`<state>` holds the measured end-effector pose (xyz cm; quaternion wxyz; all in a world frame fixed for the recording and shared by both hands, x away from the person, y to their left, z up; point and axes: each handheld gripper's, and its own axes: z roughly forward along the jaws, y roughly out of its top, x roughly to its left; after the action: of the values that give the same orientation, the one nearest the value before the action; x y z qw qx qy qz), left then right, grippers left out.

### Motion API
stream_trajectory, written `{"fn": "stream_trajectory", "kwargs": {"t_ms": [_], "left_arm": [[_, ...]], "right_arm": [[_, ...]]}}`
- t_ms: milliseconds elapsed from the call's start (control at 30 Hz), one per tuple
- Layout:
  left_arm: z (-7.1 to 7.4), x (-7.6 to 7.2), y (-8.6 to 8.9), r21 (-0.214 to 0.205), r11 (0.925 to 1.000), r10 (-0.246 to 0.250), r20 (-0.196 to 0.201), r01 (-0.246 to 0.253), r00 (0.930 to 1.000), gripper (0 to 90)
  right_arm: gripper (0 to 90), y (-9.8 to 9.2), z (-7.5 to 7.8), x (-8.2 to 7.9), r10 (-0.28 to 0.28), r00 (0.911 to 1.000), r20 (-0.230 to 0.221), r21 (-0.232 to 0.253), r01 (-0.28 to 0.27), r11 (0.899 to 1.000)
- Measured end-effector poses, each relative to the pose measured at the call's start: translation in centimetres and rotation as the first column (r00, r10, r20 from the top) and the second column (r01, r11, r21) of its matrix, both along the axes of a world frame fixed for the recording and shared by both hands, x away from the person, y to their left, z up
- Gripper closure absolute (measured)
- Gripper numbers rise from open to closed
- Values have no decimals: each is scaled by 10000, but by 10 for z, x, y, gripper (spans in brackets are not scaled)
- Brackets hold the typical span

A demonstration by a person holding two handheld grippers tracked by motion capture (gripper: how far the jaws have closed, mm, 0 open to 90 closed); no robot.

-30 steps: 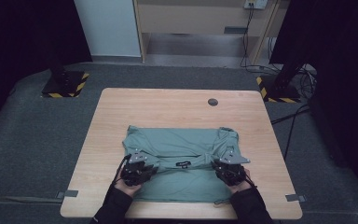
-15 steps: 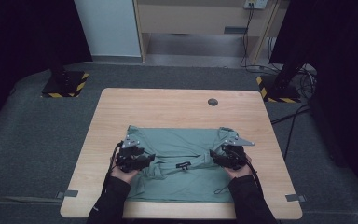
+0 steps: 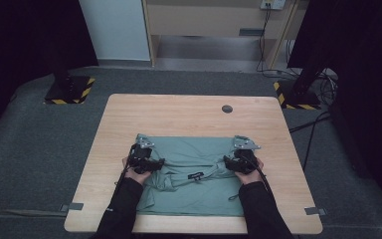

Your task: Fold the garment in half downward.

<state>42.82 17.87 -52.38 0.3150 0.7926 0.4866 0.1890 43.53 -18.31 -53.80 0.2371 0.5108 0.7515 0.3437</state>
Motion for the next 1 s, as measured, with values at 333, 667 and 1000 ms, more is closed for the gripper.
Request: {"fn": "stream_trajectory", "kwargs": {"t_ms": [333, 667, 1000], "left_arm": [[6, -12, -14, 450, 9988, 180, 385, -198, 9991, 227], [3, -51, -7, 984, 9949, -201, 31, 197, 9998, 174], [10, -46, -10, 457, 9989, 20, 226, -30, 9997, 165]], "right_arm": [[257, 3, 9, 0, -416, 9987, 302, -57, 418, 9991], [195, -1, 11, -27, 744, 9956, -568, -1130, -805, 9903], [178, -3, 24, -35, 692, 9975, -164, -624, -701, 9956]]}}
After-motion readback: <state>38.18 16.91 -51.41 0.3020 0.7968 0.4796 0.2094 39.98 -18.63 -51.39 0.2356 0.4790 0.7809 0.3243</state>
